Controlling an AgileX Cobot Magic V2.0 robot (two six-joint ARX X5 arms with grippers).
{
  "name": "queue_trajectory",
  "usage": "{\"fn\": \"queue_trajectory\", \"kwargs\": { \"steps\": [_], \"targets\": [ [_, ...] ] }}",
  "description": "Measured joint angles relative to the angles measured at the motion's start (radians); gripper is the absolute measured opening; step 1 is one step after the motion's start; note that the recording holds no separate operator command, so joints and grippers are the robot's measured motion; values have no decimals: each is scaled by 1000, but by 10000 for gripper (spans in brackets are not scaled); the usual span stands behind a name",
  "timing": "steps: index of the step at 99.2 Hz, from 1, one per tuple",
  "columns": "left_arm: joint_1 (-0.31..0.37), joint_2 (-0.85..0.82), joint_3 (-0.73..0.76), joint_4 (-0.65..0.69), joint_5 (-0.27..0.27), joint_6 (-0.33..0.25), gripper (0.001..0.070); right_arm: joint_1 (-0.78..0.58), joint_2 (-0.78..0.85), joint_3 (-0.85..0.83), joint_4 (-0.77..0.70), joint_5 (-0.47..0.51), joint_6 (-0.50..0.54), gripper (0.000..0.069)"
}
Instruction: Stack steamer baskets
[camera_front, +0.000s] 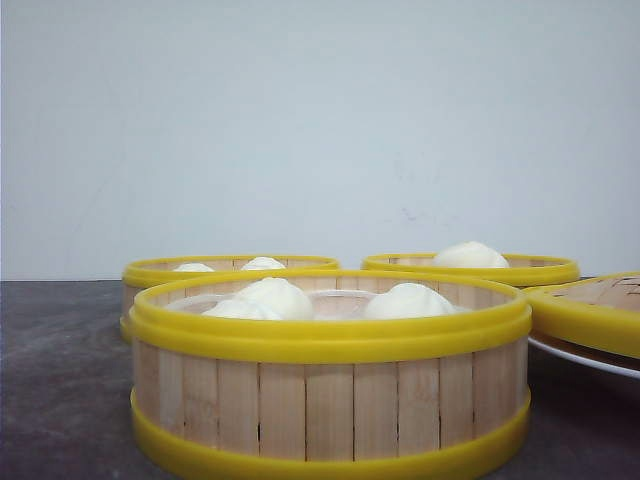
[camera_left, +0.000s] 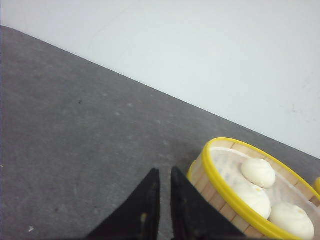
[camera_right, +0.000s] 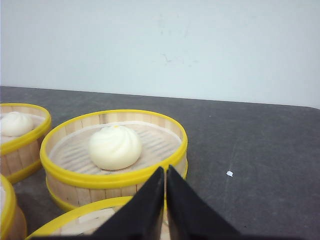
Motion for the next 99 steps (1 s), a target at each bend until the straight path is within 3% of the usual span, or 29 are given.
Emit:
{"fn": "queue_trajectory", "kwargs": {
  "steps": [12, 27, 36, 44, 49, 61, 66, 76, 89, 99],
  "targets": [
    [0, 0, 0, 10, 2, -12, 14, 0, 0, 0, 31, 0, 10, 4],
    [0, 0, 0, 17, 8, -67, 14, 0, 0, 0, 107, 0, 103, 4],
    [0, 0, 0, 15, 37, -90, 14, 0, 0, 0, 168, 0, 168, 4],
    [0, 0, 0, 2, 98, -110, 32, 0, 0, 0, 200, 0, 209, 4],
    [0, 0, 1, 5, 137, -135, 105, 0, 0, 0, 212, 0, 222, 4],
    [0, 14, 26, 0, 173, -212, 478, 0, 0, 0, 212, 0, 253, 4],
    [0, 45, 64, -16, 167, -220, 577, 0, 0, 0, 209, 0, 256, 4],
    [0, 164, 179, -14, 134, -198, 605, 0, 0, 0, 201, 0, 261, 4],
    [0, 458, 404, -63, 130, -77, 604, 0, 0, 0, 189, 0, 271, 4],
    [0, 747, 607, -112, 130, 2, 694, 0, 0, 0, 180, -8, 288, 4]
  ]
}}
